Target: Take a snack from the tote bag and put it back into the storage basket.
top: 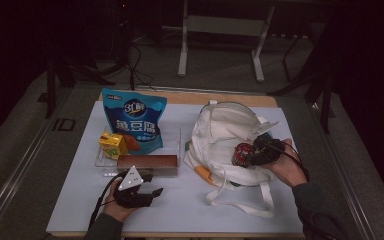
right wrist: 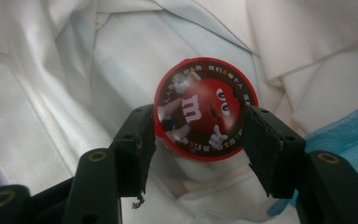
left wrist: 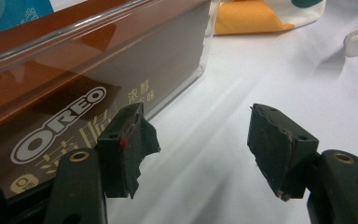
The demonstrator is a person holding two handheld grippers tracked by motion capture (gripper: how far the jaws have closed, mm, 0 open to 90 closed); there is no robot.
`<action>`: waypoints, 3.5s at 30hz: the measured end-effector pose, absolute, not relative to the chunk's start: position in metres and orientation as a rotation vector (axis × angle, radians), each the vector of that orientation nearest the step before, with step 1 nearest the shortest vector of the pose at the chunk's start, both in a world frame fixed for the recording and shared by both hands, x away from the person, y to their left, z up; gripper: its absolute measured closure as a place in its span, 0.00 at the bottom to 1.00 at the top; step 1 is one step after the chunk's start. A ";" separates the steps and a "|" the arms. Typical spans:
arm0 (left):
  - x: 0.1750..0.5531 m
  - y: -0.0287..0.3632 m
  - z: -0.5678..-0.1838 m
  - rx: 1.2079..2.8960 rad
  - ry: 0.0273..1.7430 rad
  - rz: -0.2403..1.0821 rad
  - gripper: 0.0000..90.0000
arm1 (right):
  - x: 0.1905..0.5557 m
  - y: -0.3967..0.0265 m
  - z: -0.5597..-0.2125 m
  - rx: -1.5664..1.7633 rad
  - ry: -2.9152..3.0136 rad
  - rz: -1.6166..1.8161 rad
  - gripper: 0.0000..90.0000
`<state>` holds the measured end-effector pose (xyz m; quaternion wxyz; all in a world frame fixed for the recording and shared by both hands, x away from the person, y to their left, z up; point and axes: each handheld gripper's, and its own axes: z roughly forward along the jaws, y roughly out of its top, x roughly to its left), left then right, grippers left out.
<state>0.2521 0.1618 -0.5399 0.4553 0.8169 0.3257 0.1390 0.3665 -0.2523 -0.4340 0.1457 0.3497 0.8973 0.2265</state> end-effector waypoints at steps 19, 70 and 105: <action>0.252 0.162 -0.540 2.016 0.800 0.343 0.42 | 0.378 -0.247 -0.444 1.016 2.624 0.602 0.30; 0.252 0.162 -0.540 2.015 0.801 0.341 0.42 | 0.388 -0.240 -0.456 1.075 2.637 0.555 0.28; 0.252 0.162 -0.540 2.014 0.801 0.340 0.41 | 0.378 -0.230 -0.421 0.994 2.608 0.640 0.28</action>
